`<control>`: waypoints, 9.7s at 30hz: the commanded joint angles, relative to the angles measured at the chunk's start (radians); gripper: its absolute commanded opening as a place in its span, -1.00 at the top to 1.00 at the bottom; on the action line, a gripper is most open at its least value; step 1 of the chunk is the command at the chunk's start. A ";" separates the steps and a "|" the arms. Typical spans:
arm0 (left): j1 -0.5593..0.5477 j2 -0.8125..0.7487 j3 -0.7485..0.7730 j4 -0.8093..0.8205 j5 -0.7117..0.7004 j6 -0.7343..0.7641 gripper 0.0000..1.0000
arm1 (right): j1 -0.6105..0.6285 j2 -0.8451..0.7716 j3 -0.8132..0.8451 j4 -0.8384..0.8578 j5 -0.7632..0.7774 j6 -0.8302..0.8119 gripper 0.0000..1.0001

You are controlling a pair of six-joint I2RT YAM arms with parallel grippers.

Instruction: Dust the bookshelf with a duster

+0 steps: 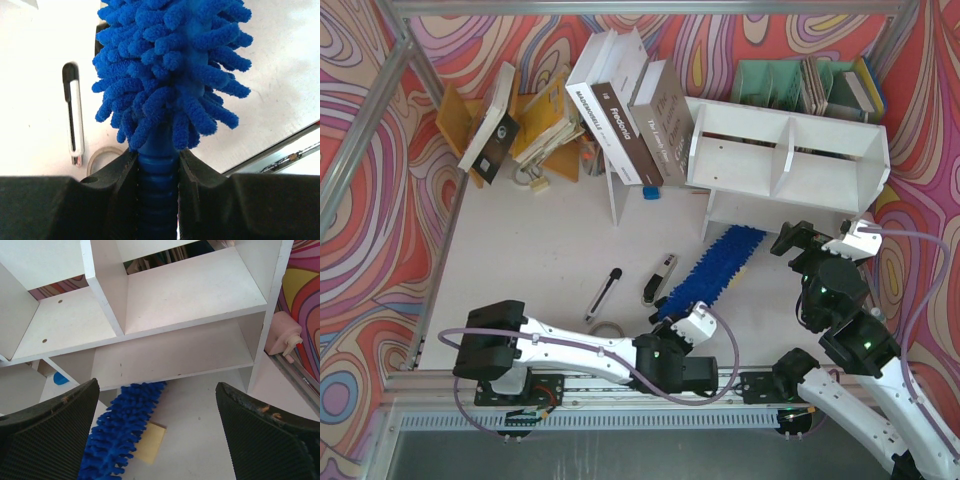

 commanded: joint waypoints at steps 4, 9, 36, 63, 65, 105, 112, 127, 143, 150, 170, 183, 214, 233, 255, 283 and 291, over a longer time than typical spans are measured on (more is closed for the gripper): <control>-0.051 0.012 0.038 -0.210 -0.113 -0.285 1.00 | -0.002 -0.005 -0.003 0.010 0.006 0.001 -0.74; -0.053 0.007 0.042 -0.280 -0.092 -0.337 1.00 | -0.002 0.002 0.000 0.006 0.002 0.002 -0.74; -0.009 0.059 0.065 -0.305 0.022 -0.263 1.00 | 0.000 0.015 0.000 0.011 0.009 -0.002 -0.74; -0.054 -0.027 -0.049 -0.197 0.040 -0.114 1.00 | -0.002 0.009 -0.001 0.011 0.013 -0.007 -0.74; -0.085 -0.067 -0.091 -0.156 0.033 -0.089 1.00 | -0.002 0.009 -0.002 0.011 0.013 -0.007 -0.74; 0.122 -0.257 -0.046 0.557 0.381 0.806 1.00 | -0.002 0.031 0.170 -0.079 -0.086 -0.016 -0.77; 0.190 -0.182 0.006 0.567 0.427 0.794 1.00 | -0.002 0.045 0.133 -0.048 -0.091 -0.046 -0.77; 0.220 -0.064 -0.099 0.603 0.478 0.692 1.00 | -0.002 0.017 0.055 0.021 -0.067 -0.087 -0.78; 0.201 -0.014 -0.082 0.545 0.421 0.637 1.00 | -0.002 0.013 0.045 0.013 -0.062 -0.077 -0.79; 0.173 -0.143 -0.070 0.523 0.382 0.667 1.00 | -0.002 0.008 0.038 0.017 -0.062 -0.075 -0.79; 0.160 -0.125 -0.155 0.493 0.417 0.480 1.00 | 0.000 0.003 0.030 0.017 -0.057 -0.072 -0.79; 0.007 -0.189 -0.170 0.285 0.195 0.372 1.00 | -0.002 -0.005 0.014 0.036 -0.044 -0.089 -0.79; -0.385 -0.373 -0.090 -0.649 -0.200 -0.607 1.00 | -0.003 0.037 0.012 0.046 -0.045 -0.084 -0.80; -0.428 -0.397 -0.174 -0.785 -0.137 -0.902 1.00 | -0.002 0.036 0.012 0.046 -0.053 -0.083 -0.79; -0.295 -0.349 -0.305 -0.470 0.133 -0.661 1.00 | -0.002 0.038 0.014 0.033 -0.059 -0.068 -0.79; -0.246 -0.367 -0.166 -0.606 0.056 -0.588 1.00 | -0.002 0.019 0.009 0.030 -0.059 -0.068 -0.79; -0.246 -0.399 -0.026 -0.803 -0.123 -0.623 1.00 | -0.002 0.020 0.007 0.032 -0.062 -0.067 -0.79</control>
